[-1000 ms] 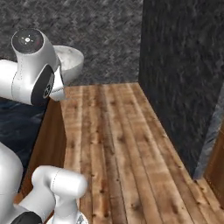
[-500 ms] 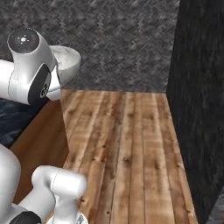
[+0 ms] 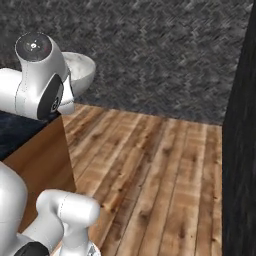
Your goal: Pick up the bowls from the cabinet and place each bowl in front of a stool on the dining counter.
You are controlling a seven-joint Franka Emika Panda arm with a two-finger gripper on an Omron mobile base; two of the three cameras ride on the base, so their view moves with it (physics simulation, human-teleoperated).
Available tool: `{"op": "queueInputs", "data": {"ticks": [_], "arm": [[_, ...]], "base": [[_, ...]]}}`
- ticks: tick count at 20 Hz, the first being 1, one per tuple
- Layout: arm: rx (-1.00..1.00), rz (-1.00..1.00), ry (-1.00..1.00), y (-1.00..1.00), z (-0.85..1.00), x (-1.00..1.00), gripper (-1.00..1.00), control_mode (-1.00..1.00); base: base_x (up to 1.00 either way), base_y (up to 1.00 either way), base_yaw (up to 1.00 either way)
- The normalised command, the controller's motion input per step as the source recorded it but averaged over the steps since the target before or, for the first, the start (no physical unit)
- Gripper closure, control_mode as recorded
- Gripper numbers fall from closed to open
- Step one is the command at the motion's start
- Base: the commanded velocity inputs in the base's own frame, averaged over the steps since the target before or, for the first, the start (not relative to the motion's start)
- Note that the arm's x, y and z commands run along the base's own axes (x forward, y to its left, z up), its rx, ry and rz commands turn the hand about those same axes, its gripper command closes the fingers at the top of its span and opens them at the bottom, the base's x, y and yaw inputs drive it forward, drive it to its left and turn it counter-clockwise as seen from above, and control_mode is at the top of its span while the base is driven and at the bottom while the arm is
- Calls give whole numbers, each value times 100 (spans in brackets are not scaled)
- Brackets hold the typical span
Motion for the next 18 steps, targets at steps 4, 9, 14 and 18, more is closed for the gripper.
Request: {"op": "queueInputs", "data": {"ticks": [4,9,14,18], "arm": [[0,0,0,0,0,0,100,100],[0,0,0,0,0,0,100,100],[0,0,0,0,0,0,100,100],[0,0,0,0,0,0,100,100]], "base": [[100,-3,57],[100,-26,51],[100,-86,33],[100,-89,30]]}}
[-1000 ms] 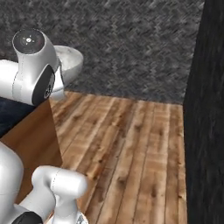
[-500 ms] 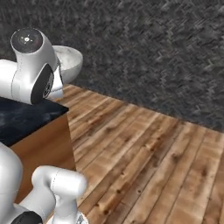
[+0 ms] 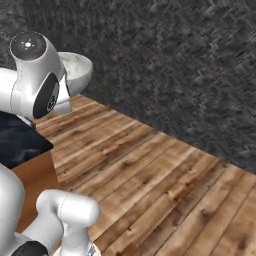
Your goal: Pick up the bowls from the cabinet and place each bowl in front of a stool on the dining counter.
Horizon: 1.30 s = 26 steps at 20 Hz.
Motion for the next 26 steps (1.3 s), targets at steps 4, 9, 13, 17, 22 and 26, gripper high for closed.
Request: {"op": "queueInputs", "data": {"ticks": [4,9,13,17,22,26], "arm": [[0,0,0,0,0,0,100,100],[0,0,0,0,0,0,100,100],[0,0,0,0,0,0,100,100],[0,0,0,0,0,0,100,100],[0,0,0,0,0,0,100,100],[0,0,0,0,0,0,100,100]], "base": [[100,-61,39],[100,-22,57],[100,-12,67],[100,-13,69],[100,-46,59],[100,-64,53]]}}
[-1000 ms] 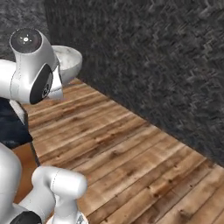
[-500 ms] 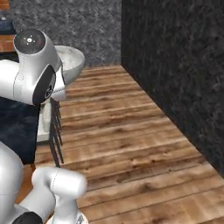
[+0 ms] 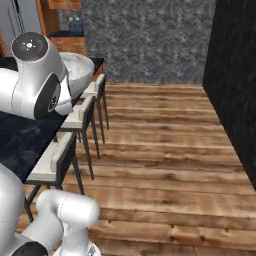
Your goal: Pick up the bowls from the cabinet and place each bowl in front of a stool on the dining counter.
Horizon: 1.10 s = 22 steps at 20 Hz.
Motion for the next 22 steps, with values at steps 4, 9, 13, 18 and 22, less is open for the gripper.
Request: {"op": "queueInputs", "data": {"ticks": [4,9,13,18,22], "arm": [[0,0,0,0,0,0,100,100],[0,0,0,0,0,0,100,100],[0,0,0,0,0,0,100,100],[0,0,0,0,0,0,100,100],[0,0,0,0,0,0,100,100]], "base": [[100,-46,60],[98,-6,75],[68,0,79],[86,-10,73],[94,-6,74]]}}
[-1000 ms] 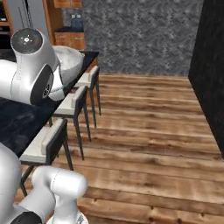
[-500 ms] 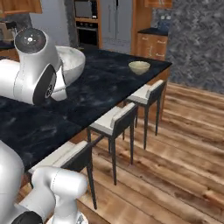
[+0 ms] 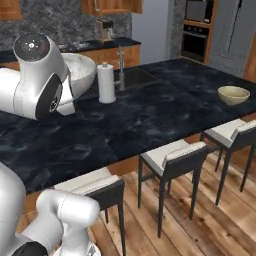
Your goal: Pick up the bowls from the cabinet and place each bowl in front of a stool on the dining counter.
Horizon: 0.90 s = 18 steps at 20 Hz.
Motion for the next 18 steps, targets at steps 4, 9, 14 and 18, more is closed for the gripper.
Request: {"op": "queueInputs", "data": {"ticks": [4,9,14,18], "arm": [[0,0,0,0,0,0,100,100],[0,0,0,0,0,0,100,100],[0,0,0,0,0,0,100,100],[0,0,0,0,0,0,100,100]], "base": [[88,-1,77],[89,-4,76],[100,-14,69],[100,-16,63]]}}
